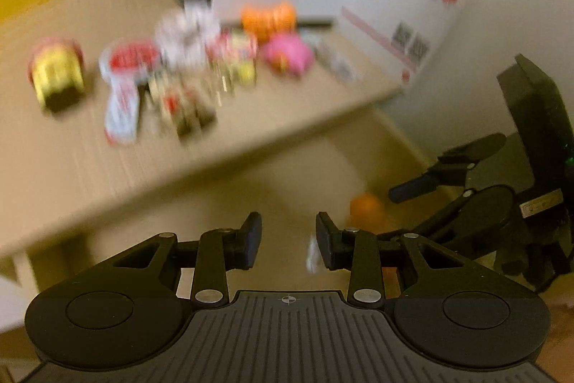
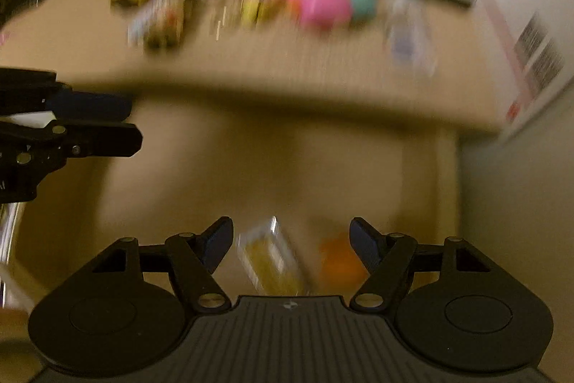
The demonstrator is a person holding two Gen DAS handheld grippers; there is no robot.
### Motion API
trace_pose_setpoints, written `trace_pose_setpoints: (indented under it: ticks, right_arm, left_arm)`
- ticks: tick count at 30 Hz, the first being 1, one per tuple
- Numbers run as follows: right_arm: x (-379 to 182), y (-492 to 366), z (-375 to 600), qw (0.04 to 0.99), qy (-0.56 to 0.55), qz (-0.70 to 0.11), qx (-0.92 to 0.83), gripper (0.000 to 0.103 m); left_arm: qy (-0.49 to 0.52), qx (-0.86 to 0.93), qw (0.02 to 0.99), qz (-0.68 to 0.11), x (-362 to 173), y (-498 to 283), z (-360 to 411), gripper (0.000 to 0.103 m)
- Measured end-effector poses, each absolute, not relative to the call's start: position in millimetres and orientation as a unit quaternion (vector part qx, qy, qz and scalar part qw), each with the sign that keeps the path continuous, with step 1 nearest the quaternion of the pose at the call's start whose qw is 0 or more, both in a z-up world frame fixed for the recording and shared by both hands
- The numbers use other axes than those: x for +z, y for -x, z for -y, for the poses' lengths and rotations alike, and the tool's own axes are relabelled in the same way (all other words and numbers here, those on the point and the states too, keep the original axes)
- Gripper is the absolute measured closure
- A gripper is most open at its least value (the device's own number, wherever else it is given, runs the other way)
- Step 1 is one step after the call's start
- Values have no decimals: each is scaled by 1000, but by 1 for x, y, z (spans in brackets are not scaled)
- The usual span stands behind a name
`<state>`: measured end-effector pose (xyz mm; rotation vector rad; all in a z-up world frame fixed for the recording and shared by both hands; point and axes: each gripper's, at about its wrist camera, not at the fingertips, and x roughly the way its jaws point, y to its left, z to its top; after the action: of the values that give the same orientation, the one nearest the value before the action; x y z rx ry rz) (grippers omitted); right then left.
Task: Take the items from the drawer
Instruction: 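Move both tools into the drawer and grasp the biscuit stick tray with the right tool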
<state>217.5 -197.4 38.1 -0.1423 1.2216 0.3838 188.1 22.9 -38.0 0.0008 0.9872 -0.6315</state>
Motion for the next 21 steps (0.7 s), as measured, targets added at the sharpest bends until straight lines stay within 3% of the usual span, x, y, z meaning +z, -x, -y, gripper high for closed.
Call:
trace_pose_setpoints:
  ticks: [4, 6, 10, 14, 21]
  right_arm:
    - [3, -205, 185, 759, 110, -614, 186, 33]
    - [-12, -202, 181, 743, 123, -631, 184, 47]
    - [-31, -204, 177, 725, 141, -653, 168, 51]
    - [-37, -208, 170, 718, 146, -659, 169, 68]
    - [-34, -230, 142, 719, 91, -663, 185, 69]
  left_arm:
    - [-12, -295, 813, -502, -64, -184, -25, 67]
    - [-4, -287, 807, -516, -73, -182, -29, 67]
    - [11, -273, 803, -530, -82, -182, -40, 67]
    - [35, -259, 799, -542, -91, -185, -49, 67]
    - [72, -230, 807, -539, -91, -191, -70, 67]
